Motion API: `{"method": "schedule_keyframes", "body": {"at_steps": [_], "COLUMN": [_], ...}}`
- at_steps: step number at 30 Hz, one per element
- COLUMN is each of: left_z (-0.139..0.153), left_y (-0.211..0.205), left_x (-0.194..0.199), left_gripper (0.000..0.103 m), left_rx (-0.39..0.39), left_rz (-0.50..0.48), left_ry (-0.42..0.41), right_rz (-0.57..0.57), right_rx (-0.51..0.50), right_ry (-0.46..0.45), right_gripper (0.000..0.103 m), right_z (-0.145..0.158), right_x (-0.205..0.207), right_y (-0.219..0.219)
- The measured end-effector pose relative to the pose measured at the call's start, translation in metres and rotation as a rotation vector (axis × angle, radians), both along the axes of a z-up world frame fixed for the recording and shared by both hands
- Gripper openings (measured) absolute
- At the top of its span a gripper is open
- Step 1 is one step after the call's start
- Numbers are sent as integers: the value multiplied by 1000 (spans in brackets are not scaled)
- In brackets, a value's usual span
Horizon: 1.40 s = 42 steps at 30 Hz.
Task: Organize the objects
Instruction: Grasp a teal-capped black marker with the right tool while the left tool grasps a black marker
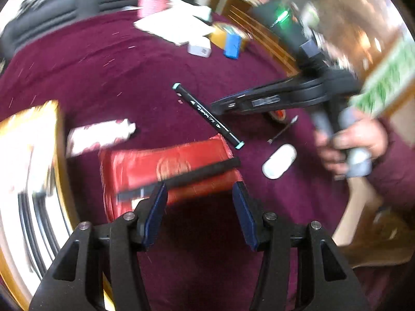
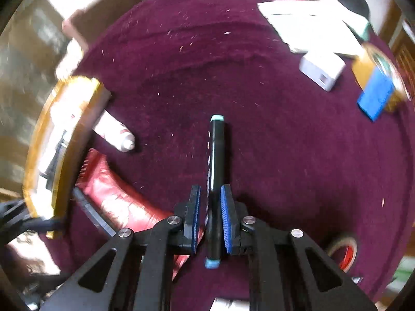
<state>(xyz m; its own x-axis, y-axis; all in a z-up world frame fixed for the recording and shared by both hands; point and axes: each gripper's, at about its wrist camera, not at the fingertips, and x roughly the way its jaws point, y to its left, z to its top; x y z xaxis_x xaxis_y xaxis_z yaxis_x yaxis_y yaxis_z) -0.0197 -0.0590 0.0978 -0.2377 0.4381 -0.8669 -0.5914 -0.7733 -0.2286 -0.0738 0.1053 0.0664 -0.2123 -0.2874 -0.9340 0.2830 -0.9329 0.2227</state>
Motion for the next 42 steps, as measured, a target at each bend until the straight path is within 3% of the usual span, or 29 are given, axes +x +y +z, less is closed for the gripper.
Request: {"method": "schedule_keyframes", "body": {"at_steps": [4, 6, 9, 10, 13, 17, 21, 24, 25, 26, 28, 30, 32, 42], "left_z": [-27, -37, -31, -31, -31, -37, -55, -56, -57, -58, -60, -60, -55, -21], "left_y": [28, 36, 32, 30, 28, 32, 46, 57, 60, 62, 58, 46, 30, -61], "left_x": [-10, -7, -11, -12, -5, 7, 13, 24, 27, 29, 30, 27, 28, 28], "left_gripper": [50, 48, 15, 12, 12, 12, 13, 33, 34, 33, 14, 13, 13, 13], "left_rx": [-173, -220, -120, -96, -92, -69, -106, -102, -103, -109, -79, -5, 28, 226], "left_rz": [-158, -186, -170, -162, -149, -115, -69, -49, -40, -27, 10, 64, 114, 339], "left_ry": [32, 41, -46, -74, -92, -127, -130, -59, -44, -30, -39, -95, -96, -96], "right_rz": [-69, -93, -118, -127, -144, -140, -105, -65, -53, -39, -25, -8, -3, -104], "right_rx": [-98, -124, -129, -137, -135, -119, -61, 33, 62, 86, 135, 183, 176, -72], "right_ry": [-20, -31, -26, -30, -33, -24, 6, 24, 26, 27, 45, 81, 99, 47], "right_gripper": [13, 13, 14, 14, 18, 42, 42, 42, 42, 42, 42, 39, 13, 13], "right_z": [11, 11, 12, 13, 10, 5, 0, -10, -15, -20, -27, -27, -24, -14], "right_x": [19, 28, 35, 39, 34, 28, 18, 7, 3, 0, -4, -6, -7, 2], "right_y": [33, 45, 48, 50, 48, 39, 23, 4, -3, -10, -20, -31, -35, 4]}}
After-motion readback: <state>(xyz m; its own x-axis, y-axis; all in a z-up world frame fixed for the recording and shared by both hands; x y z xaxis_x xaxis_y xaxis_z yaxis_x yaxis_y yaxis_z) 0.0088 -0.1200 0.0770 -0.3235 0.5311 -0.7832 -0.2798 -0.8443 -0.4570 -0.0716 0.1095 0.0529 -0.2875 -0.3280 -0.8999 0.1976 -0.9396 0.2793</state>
